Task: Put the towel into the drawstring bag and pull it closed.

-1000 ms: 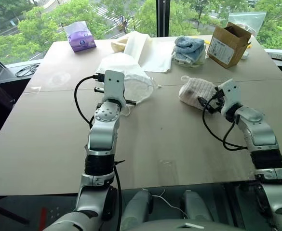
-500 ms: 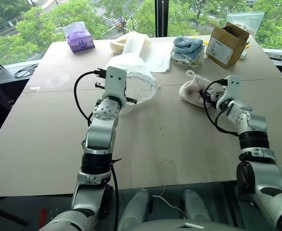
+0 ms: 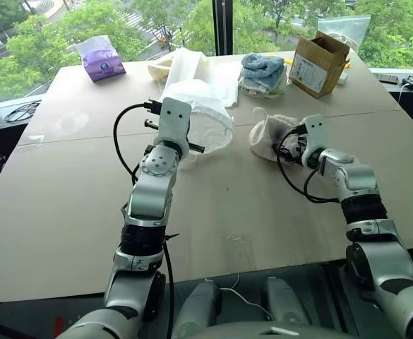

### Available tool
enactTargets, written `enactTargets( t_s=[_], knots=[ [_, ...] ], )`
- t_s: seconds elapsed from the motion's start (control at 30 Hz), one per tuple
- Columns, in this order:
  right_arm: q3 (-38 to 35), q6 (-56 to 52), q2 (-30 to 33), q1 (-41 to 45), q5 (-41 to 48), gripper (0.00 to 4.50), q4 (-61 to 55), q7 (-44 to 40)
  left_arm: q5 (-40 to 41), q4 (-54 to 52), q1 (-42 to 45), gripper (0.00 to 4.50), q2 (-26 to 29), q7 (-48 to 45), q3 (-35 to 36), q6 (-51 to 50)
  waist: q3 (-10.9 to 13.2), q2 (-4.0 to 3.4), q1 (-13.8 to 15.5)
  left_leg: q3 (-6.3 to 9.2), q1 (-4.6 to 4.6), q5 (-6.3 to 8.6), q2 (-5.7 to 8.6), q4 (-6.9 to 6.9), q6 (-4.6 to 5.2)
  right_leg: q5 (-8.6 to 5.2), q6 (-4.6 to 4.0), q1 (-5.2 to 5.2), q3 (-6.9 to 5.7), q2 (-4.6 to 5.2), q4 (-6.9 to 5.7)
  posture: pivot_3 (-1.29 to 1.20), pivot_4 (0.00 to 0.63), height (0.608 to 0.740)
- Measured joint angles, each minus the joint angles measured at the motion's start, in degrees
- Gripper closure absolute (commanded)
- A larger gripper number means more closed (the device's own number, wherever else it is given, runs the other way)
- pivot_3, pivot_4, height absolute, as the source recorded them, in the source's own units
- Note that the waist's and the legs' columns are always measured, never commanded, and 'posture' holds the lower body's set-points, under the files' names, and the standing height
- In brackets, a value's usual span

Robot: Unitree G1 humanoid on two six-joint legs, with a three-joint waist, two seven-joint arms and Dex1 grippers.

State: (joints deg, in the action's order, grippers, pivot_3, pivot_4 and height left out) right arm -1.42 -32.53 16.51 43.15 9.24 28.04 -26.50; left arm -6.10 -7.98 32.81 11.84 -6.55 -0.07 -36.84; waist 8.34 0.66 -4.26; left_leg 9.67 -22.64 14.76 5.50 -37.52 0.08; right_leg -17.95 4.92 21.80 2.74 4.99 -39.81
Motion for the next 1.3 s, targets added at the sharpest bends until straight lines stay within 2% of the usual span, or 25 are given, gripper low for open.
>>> enactTargets(
  t_s=[0.6,0.63,0.67,0.9,0.93,0.97,1.3],
  knots=[
    [1.30,1.61,-0.23,1.73,-4.33,0.00,3.25,-2.49,1.37,0.91,0.02,4.44,0.03,0.07,0.09,0.68,-0.04,0.06,-0.05,-0.19,0.15,0.00,-0.05,-0.01,0.00,0.01,0.00,-0.03,0.17,-0.02,-0.06,0.00,0.150,0.740],
    [1.29,1.61,-0.27,1.74,-4.36,0.52,3.26,-2.44,1.42,0.92,0.02,4.50,0.03,0.07,0.09,0.68,-0.04,0.06,-0.05,-0.21,0.16,0.00,-0.06,-0.01,0.00,0.01,0.00,-0.03,0.19,-0.03,-0.06,0.00,0.150,0.740],
    [1.29,1.61,-0.47,1.79,-4.35,0.75,3.28,-2.40,1.64,0.92,0.03,4.50,0.04,0.07,0.09,0.68,-0.04,0.06,-0.05,-0.22,0.16,0.00,-0.07,0.00,0.00,0.01,0.01,-0.03,0.20,-0.03,-0.07,0.00,0.150,0.740],
    [1.21,1.57,-1.59,1.88,-4.03,3.91,3.15,-2.27,1.82,0.92,0.03,4.50,0.16,0.05,0.08,0.66,-0.04,0.06,0.11,-0.24,0.16,0.00,-0.08,0.00,0.00,0.01,0.01,-0.03,0.21,-0.04,-0.06,0.00,0.150,0.740],
    [1.20,1.53,-1.62,1.88,-3.99,4.23,3.08,-2.28,1.82,0.92,0.03,4.50,0.18,0.04,0.08,0.66,-0.04,0.06,0.15,-0.24,0.16,0.00,-0.08,0.00,0.00,0.01,0.01,-0.03,0.21,-0.04,-0.07,0.00,0.150,0.740],
    [1.19,1.48,-1.62,1.87,-3.96,4.41,2.87,-2.28,1.83,0.92,0.03,4.50,0.21,0.04,0.09,0.66,-0.04,0.06,0.16,-0.24,0.16,0.00,-0.08,0.00,0.00,0.01,0.01,-0.03,0.21,-0.05,-0.06,0.00,0.150,0.740],
    [0.89,-1.49,-0.87,-0.28,-2.12,4.41,-2.27,-3.94,2.32,1.04,0.25,4.50,0.10,-0.62,0.09,0.65,-0.04,0.06,0.33,-0.19,0.10,0.01,-0.08,0.07,0.00,0.01,0.01,0.01,0.16,-0.03,-0.01,0.00,0.150,0.740]
  ],
)
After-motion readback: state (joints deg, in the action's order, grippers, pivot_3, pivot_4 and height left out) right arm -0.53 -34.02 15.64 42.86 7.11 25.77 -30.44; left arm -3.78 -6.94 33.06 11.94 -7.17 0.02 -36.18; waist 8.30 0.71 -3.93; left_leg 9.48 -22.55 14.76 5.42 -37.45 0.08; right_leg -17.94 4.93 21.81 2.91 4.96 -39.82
